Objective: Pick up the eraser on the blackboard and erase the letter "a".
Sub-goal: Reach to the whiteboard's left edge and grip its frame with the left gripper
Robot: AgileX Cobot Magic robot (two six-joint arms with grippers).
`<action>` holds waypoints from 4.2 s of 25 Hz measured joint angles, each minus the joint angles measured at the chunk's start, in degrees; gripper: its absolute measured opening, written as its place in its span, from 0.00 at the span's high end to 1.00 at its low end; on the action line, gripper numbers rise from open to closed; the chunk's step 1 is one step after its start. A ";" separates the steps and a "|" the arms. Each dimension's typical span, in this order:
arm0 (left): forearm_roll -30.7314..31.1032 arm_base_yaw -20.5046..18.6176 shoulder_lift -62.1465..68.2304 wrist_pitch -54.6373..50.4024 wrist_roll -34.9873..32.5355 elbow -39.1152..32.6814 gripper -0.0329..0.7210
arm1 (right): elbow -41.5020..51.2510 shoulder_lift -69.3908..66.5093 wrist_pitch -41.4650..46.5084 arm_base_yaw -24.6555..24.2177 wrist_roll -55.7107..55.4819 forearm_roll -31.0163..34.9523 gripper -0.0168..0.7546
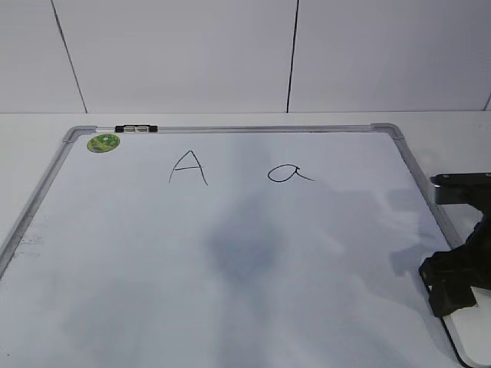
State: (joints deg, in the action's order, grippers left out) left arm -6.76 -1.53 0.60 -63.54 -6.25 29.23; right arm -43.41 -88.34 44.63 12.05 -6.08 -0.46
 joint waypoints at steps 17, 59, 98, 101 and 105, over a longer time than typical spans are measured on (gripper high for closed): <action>0.00 0.00 0.00 0.00 0.00 0.00 0.65 | -0.30 3.08 -0.11 0.00 0.00 -0.09 0.27; -0.37 0.00 0.00 0.00 0.00 0.00 0.65 | -2.37 27.10 20.86 0.00 0.00 0.46 0.27; -7.32 0.00 40.30 7.81 0.00 12.63 0.53 | -2.37 27.18 19.21 0.00 0.00 1.50 0.27; -7.37 0.00 44.94 9.66 0.00 12.63 0.53 | -2.37 27.18 19.12 0.00 0.00 1.50 0.27; -7.46 0.00 52.05 12.50 0.00 12.71 0.53 | -2.37 27.18 19.12 0.00 0.00 1.50 0.27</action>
State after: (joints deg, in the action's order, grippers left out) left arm -14.22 -1.53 52.65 -51.05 -6.25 41.94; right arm -45.78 -61.16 63.74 12.05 -6.08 1.04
